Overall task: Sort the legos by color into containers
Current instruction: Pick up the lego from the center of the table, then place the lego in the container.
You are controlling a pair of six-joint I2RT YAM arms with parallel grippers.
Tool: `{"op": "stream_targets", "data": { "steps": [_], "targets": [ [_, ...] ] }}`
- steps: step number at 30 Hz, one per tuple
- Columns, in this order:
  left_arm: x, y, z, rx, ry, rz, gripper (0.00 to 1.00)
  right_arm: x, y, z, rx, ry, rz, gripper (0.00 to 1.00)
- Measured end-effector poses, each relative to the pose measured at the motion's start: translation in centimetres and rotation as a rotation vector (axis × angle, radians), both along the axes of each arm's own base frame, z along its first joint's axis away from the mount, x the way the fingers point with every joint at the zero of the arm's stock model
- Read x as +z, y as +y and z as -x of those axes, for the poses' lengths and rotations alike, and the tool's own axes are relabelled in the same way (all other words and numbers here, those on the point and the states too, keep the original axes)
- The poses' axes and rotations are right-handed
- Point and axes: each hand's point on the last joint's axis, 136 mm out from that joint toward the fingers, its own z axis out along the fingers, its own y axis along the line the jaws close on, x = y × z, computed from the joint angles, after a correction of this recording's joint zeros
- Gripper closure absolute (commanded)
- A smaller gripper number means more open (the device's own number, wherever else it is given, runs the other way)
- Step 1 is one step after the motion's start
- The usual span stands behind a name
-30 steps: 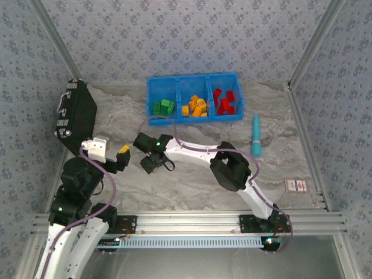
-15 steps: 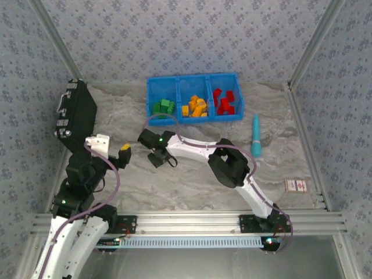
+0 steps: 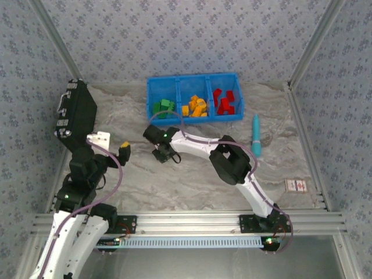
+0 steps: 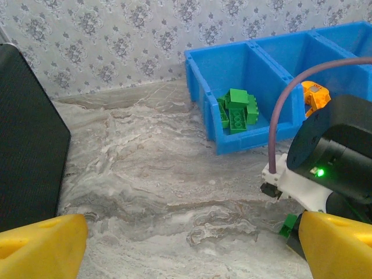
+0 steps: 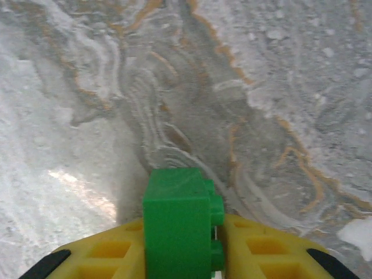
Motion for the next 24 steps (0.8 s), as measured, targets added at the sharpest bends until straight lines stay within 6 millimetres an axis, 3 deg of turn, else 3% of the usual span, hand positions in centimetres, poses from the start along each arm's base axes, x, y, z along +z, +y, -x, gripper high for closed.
{"op": "stream_targets", "data": {
  "steps": [4, 10, 17, 20, 24],
  "targets": [
    [-0.6, 0.1, -0.6, 0.010, 0.026, -0.004, 0.06, 2.1, -0.7, -1.3, -0.001, -0.012, -0.010, 0.70],
    [-1.4, 0.8, -0.9, 0.037, 0.047, -0.005, 0.06, 8.9, -0.6, -5.3, -0.011, -0.113, -0.108, 0.71],
    [-1.6, 0.9, -1.3, 0.041, 0.053, -0.003, 0.06, 15.6, -1.5, -10.4, -0.037, -0.240, -0.198, 0.71],
    [-1.6, 1.1, -1.6, 0.049, 0.056, -0.003, 0.06, 17.4, -1.8, -12.4, -0.054, -0.298, -0.224, 0.71],
    [-2.0, 1.1, -1.9, 0.053, 0.069, -0.005, 0.06, 18.2, -1.8, -14.7, -0.074, -0.358, -0.245, 0.71]
  ]
}}
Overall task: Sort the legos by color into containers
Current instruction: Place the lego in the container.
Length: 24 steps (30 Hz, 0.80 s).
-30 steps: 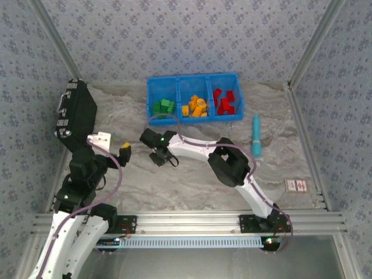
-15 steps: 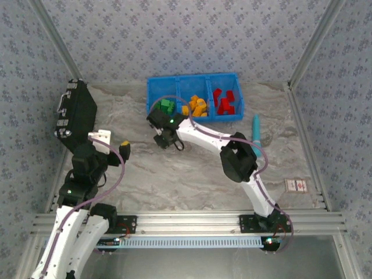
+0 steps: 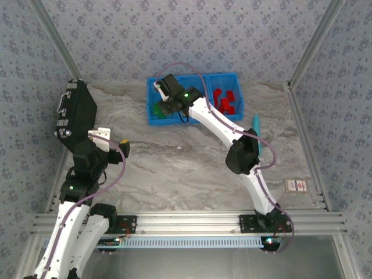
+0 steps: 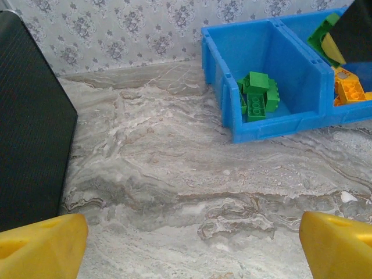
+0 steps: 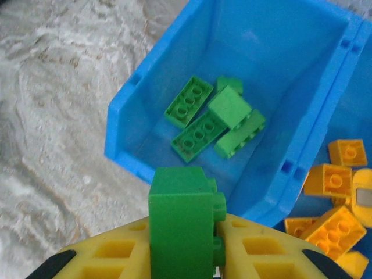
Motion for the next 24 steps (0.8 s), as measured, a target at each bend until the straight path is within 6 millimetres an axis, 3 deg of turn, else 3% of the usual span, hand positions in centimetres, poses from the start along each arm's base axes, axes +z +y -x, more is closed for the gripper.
{"op": "stream_targets", "data": {
  "steps": [8, 14, 24],
  "targets": [
    [-0.9, -0.2, -0.6, -0.003, 0.029, -0.004, 0.07, -1.4, 1.5, -5.4, -0.028, -0.097, -0.060, 0.69],
    [-1.6, -0.2, -0.8, -0.004, 0.049, -0.008, 0.07, -2.9, 1.1, -9.0, -0.057, -0.136, -0.111, 0.67],
    [-2.6, -0.3, -1.3, -0.007, 0.087, -0.008, 0.07, -5.4, 0.1, -11.9, -0.071, -0.095, -0.214, 0.65]
  ]
}}
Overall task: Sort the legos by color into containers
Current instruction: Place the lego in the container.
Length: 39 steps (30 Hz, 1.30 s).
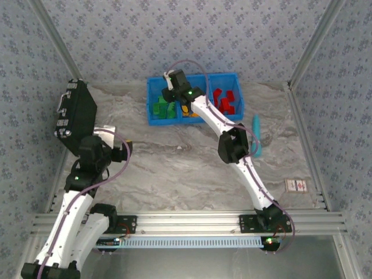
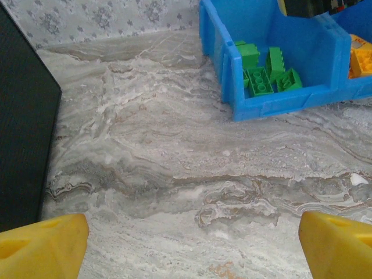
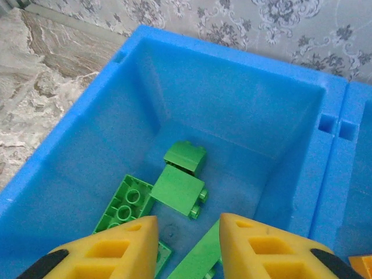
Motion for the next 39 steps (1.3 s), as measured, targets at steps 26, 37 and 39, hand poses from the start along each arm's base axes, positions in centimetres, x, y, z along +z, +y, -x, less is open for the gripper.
{"op": "stream_targets", "data": {
  "steps": [26, 37, 39],
  "targets": [
    [-1.1, 0.5, -0.7, 0.035, 0.038, -0.016, 0.00, 7.3, -9.3, 12.7, 0.054, -0.014, 0.106, 0.55],
    [-2.8, 1.1, -3.2, 0.083, 0.080, -0.049, 0.00, 7.9, -22.8, 21.6, -0.136, -0.051, 0.097, 0.35],
    [-2.4, 1.3, -4.1, 0.094, 0.035, -0.058, 0.00, 7.3, -24.8, 22.8, -0.176, -0.042, 0.089, 0.29]
  ]
}}
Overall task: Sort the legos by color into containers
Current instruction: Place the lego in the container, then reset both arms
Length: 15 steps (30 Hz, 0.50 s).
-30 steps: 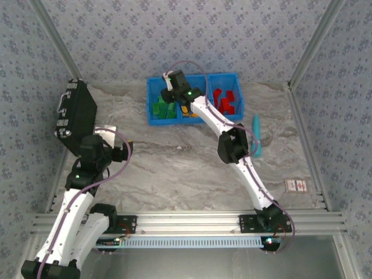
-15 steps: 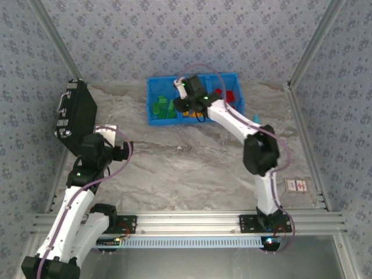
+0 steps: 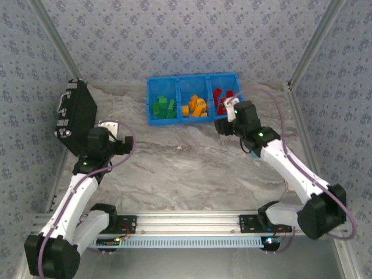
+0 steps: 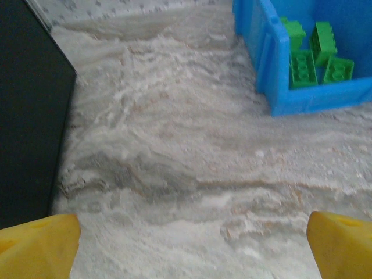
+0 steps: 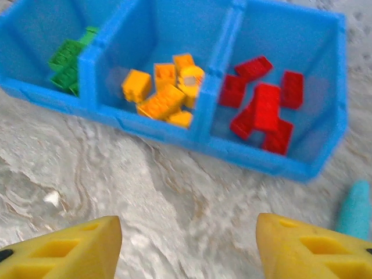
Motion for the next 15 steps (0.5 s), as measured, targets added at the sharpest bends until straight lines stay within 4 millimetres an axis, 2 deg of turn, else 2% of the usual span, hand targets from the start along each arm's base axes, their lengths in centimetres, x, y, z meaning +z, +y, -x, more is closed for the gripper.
{"op": "stream_targets", "data": {
  "steps": [3, 7, 11, 15],
  "targets": [
    [-0.3, 0.5, -1.3, 0.022, -0.046, 0.001, 0.00, -0.3, -2.2, 1.3, -0.053, -0.006, -0.027, 0.19],
    [-2.4, 1.9, -3.0, 0.077, -0.078, 0.025, 0.00, -0.1, -4.1, 2.5, -0.098, -0.024, -0.067, 0.08],
    [-5.3, 3.1, -4.7, 0.118, -0.084, 0.019, 0.00, -0.4, -4.8, 3.4, -0.110, -0.026, -0.094, 0.03],
    [-7.9, 3.5, -6.3, 0.125, -0.063, 0.017, 0.00, -0.5, -4.7, 4.6, -0.096, -0.027, -0.128, 0.02]
  ]
}}
